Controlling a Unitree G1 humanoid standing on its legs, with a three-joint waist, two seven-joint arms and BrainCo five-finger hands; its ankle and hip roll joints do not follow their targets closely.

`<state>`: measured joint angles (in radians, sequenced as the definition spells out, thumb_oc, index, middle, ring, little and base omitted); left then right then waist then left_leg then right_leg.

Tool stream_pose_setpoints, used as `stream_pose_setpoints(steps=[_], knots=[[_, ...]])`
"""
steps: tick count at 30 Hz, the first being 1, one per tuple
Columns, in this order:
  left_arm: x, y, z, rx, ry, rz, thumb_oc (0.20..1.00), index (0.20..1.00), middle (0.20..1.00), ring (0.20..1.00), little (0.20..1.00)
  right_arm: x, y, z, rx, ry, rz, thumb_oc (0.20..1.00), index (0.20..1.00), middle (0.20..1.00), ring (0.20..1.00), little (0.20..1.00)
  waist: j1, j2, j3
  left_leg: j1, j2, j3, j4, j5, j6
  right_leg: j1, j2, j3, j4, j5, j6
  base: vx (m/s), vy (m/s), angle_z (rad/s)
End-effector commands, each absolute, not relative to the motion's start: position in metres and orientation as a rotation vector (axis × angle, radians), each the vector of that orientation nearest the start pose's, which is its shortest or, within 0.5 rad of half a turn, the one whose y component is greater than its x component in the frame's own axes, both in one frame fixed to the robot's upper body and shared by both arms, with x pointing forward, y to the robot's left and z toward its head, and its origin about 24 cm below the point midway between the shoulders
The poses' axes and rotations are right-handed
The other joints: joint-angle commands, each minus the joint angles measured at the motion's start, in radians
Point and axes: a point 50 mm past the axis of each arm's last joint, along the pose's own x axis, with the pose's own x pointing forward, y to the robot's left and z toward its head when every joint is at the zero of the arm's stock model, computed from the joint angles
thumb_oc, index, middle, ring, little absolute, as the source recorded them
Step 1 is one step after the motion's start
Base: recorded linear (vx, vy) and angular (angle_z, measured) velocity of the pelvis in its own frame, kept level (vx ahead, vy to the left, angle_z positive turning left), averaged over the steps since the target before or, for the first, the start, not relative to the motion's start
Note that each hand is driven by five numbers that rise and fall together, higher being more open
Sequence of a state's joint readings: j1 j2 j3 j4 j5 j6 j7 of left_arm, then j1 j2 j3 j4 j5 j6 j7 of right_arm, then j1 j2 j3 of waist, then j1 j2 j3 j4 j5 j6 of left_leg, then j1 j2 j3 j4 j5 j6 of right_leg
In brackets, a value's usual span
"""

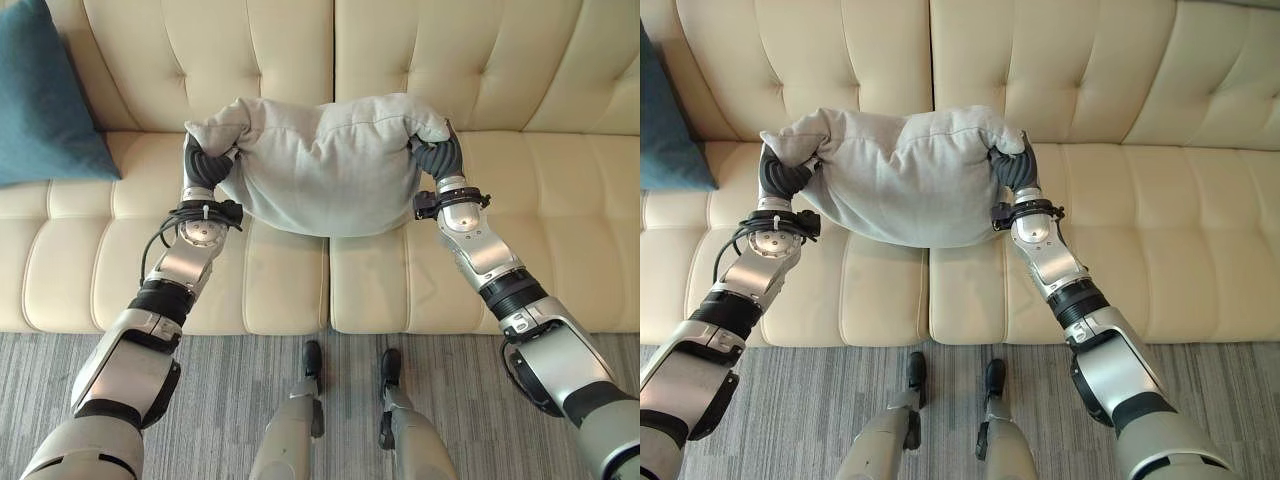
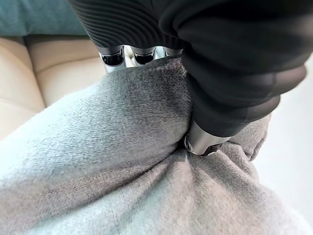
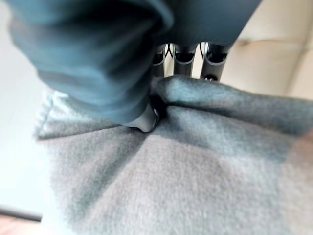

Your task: Pick up all the scattered cushions and arrange them neatly on the sofa.

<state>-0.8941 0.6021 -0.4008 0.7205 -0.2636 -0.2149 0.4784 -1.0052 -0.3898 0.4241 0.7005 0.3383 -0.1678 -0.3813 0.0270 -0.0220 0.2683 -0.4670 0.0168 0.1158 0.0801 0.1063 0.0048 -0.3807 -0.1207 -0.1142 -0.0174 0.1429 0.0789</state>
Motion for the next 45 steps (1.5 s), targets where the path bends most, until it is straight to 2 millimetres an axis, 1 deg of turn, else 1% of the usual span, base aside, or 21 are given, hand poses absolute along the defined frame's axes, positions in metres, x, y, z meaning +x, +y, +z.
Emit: stream_pose_setpoints(steps=[1,2,7,8,10,12,15,18,19,20,22,25,27,28,29,31,35,38,40,42,45], knots=[[0.387,0.194,0.268,0.371,-0.660,0.276,0.485,0.485,0.485,0.485,0.485,0.390,-0.101,0.281,-0.125,-0.651,0.013,0.260,0.260,0.260,0.260,0.260,0.027,-0.031,-0.035,-0.060,0.026,-0.030,0.089,-0.108,-0.071,-0.076,-0.094,0.037,0.000,0.042,0.087,-0.08,-0.058,0.03],[0.391,0.196,0.274,0.384,-0.649,0.295,1.000,1.000,1.000,1.000,1.000,0.396,-0.109,0.287,-0.153,-0.635,-0.030,1.000,1.000,1.000,1.000,1.000,0.028,-0.029,-0.032,-0.086,0.030,-0.037,0.082,-0.095,-0.076,-0.105,-0.089,0.036,-0.004,0.046,0.088,-0.04,-0.039,0.04],[0.392,0.211,0.291,0.404,-0.652,0.347,1.000,1.000,1.000,1.000,1.000,0.397,-0.122,0.311,-0.224,-0.671,-0.079,1.000,1.000,1.000,1.000,1.000,0.024,-0.032,-0.025,-0.130,0.034,-0.052,0.072,-0.074,-0.083,-0.144,-0.081,0.032,-0.014,0.055,0.092,-0.03,-0.050,0.04],[0.390,0.226,0.303,0.391,-0.661,0.389,1.000,1.000,1.000,1.000,1.000,0.398,-0.133,0.327,-0.256,-0.692,-0.119,1.000,1.000,1.000,1.000,1.000,0.026,-0.036,-0.031,-0.136,0.034,-0.058,0.059,-0.067,-0.086,-0.155,-0.075,0.032,-0.023,0.058,0.094,-0.01,-0.078,-0.01],[0.386,0.240,0.314,0.325,-0.675,0.412,1.000,1.000,1.000,1.000,1.000,0.398,-0.148,0.341,-0.249,-0.695,-0.165,1.000,1.000,1.000,1.000,1.000,0.033,-0.037,-0.032,-0.136,0.034,-0.064,0.043,-0.055,-0.091,-0.163,-0.071,0.027,-0.028,0.062,0.096,0.00,-0.062,0.00],[0.379,0.263,0.315,0.260,-0.661,0.445,1.000,1.000,1.000,1.000,1.000,0.397,-0.167,0.349,-0.229,-0.679,-0.216,1.000,1.000,1.000,1.000,1.000,0.038,-0.039,-0.037,-0.127,0.035,-0.068,0.025,-0.046,-0.096,-0.158,-0.068,0.025,-0.035,0.059,0.094,0.00,-0.020,0.01],[0.375,0.272,0.315,0.238,-0.660,0.449,1.000,1.000,1.000,1.000,1.000,0.395,-0.175,0.351,-0.218,-0.685,-0.231,1.000,1.000,1.000,1.000,1.000,0.038,-0.039,-0.042,-0.119,0.035,-0.070,0.014,-0.043,-0.096,-0.152,-0.065,0.025,-0.037,0.057,0.092,0.00,0.000,0.00],[0.368,0.285,0.303,0.191,-0.652,0.446,1.000,1.000,1.000,1.000,1.000,0.389,-0.184,0.353,-0.278,-0.712,-0.243,1.000,1.000,1.000,1.000,1.000,0.037,-0.038,-0.046,-0.092,0.035,-0.069,0.000,-0.043,-0.098,-0.139,-0.063,0.023,-0.039,0.055,0.091,0.00,0.000,0.00],[0.358,0.294,0.286,0.206,-0.643,0.439,1.000,1.000,1.000,1.000,1.000,0.381,-0.191,0.348,-0.344,-0.748,-0.239,1.000,1.000,1.000,1.000,1.000,0.033,-0.040,-0.050,-0.074,0.034,-0.067,-0.004,-0.046,-0.097,-0.122,-0.064,0.022,-0.041,0.051,0.089,0.00,0.000,0.00],[0.358,0.294,0.285,0.206,-0.640,0.441,1.000,1.000,1.000,1.000,1.000,0.381,-0.190,0.346,-0.345,-0.746,-0.238,1.000,1.000,1.000,1.000,1.000,0.032,-0.039,-0.052,-0.072,0.034,-0.067,-0.005,-0.046,-0.097,-0.121,-0.064,0.022,-0.041,0.051,0.089,0.00,0.000,0.00],[0.347,0.301,0.262,0.240,-0.613,0.434,1.000,1.000,1.000,1.000,1.000,0.370,-0.199,0.334,-0.398,-0.773,-0.228,1.000,1.000,1.000,1.000,1.000,0.026,-0.038,-0.056,-0.054,0.035,-0.063,-0.005,-0.051,-0.095,-0.106,-0.064,0.022,-0.037,0.043,0.085,0.00,0.000,0.00],[0.324,0.307,0.210,0.260,-0.522,0.401,1.000,1.000,1.000,1.000,1.000,0.349,-0.222,0.287,-0.431,-0.738,-0.202,1.000,1.000,1.000,1.000,1.000,0.018,-0.033,-0.063,-0.013,0.034,-0.060,-0.010,-0.062,-0.089,-0.066,-0.068,0.018,-0.030,0.026,0.079,0.04,0.003,0.02],[0.310,0.310,0.172,0.261,-0.420,0.372,1.000,1.000,1.000,1.000,1.000,0.337,-0.233,0.247,-0.424,-0.663,-0.181,1.000,1.000,1.000,1.000,1.000,0.012,-0.029,-0.069,0.013,0.035,-0.058,-0.015,-0.068,-0.085,-0.041,-0.072,0.014,-0.027,0.018,0.076,0.04,-0.009,0.00],[0.309,0.310,0.171,0.263,-0.417,0.371,1.000,1.000,1.000,1.000,1.000,0.336,-0.234,0.246,-0.424,-0.660,-0.181,1.000,1.000,1.000,1.000,1.000,0.013,-0.030,-0.072,0.014,0.035,-0.058,-0.016,-0.068,-0.085,-0.040,-0.072,0.014,-0.028,0.018,0.076,0.04,-0.006,0.03],[0.290,0.311,0.123,0.272,-0.253,0.330,1.000,1.000,1.000,1.000,1.000,0.319,-0.243,0.204,-0.449,-0.559,-0.146,1.000,1.000,1.000,1.000,1.000,0.006,-0.030,-0.080,0.043,0.033,-0.057,-0.024,-0.067,-0.081,-0.011,-0.076,0.008,-0.024,0.011,0.076,0.05,0.005,0.02],[0.267,0.310,0.080,0.249,-0.111,0.302,1.000,1.000,1.000,1.000,1.000,0.300,-0.260,0.166,-0.534,-0.426,-0.154,1.000,1.000,1.000,1.000,1.000,0.000,-0.027,-0.088,0.085,0.037,-0.054,-0.028,-0.079,-0.079,0.032,-0.079,0.002,-0.016,-0.010,0.079,0.07,0.002,-0.02],[0.224,0.315,0.011,0.279,0.187,0.300,1.000,1.000,1.000,1.000,1.000,0.259,-0.285,0.081,-0.510,-0.099,-0.187,1.000,1.000,1.000,1.000,1.000,-0.021,-0.020,-0.103,0.176,0.047,-0.056,-0.049,-0.084,-0.075,0.110,-0.083,-0.013,0.012,-0.049,0.075,0.07,0.004,0.01],[0.195,0.314,-0.031,0.285,0.389,0.304,1.000,1.000,1.000,1.000,1.000,0.233,-0.292,0.028,-0.493,0.128,-0.186,1.000,1.000,1.000,1.000,1.000,-0.033,-0.016,-0.123,0.239,0.057,-0.056,-0.059,-0.090,-0.074,0.163,-0.076,-0.016,0.025,-0.067,0.072,0.01,-0.024,0.05],[0.178,0.318,-0.050,0.334,0.506,0.277,1.000,1.000,1.000,1.000,1.000,0.223,-0.294,0.005,-0.512,0.247,-0.159,1.000,1.000,1.000,1.000,1.000,-0.039,-0.014,-0.150,0.263,0.059,-0.051,-0.065,-0.090,-0.074,0.184,-0.072,-0.014,0.019,-0.065,0.071,0.00,0.000,0.00],[0.154,0.329,-0.063,0.391,0.620,0.280,1.000,1.000,1.000,1.000,1.000,0.215,-0.297,-0.013,-0.531,0.339,-0.149,1.000,1.000,1.000,1.000,1.000,-0.037,-0.007,-0.181,0.309,0.065,-0.037,-0.073,-0.096,-0.073,0.223,-0.066,-0.008,0.004,-0.066,0.071,0.02,-0.009,-0.05],[0.131,0.338,-0.067,0.394,0.671,0.312,1.000,1.000,1.000,1.000,1.000,0.208,-0.302,-0.024,-0.515,0.401,-0.158,1.000,1.000,1.000,1.000,1.000,-0.028,0.001,-0.204,0.342,0.066,-0.025,-0.086,-0.101,-0.071,0.247,-0.063,0.000,-0.014,-0.063,0.075,-0.01,0.016,-0.18]])
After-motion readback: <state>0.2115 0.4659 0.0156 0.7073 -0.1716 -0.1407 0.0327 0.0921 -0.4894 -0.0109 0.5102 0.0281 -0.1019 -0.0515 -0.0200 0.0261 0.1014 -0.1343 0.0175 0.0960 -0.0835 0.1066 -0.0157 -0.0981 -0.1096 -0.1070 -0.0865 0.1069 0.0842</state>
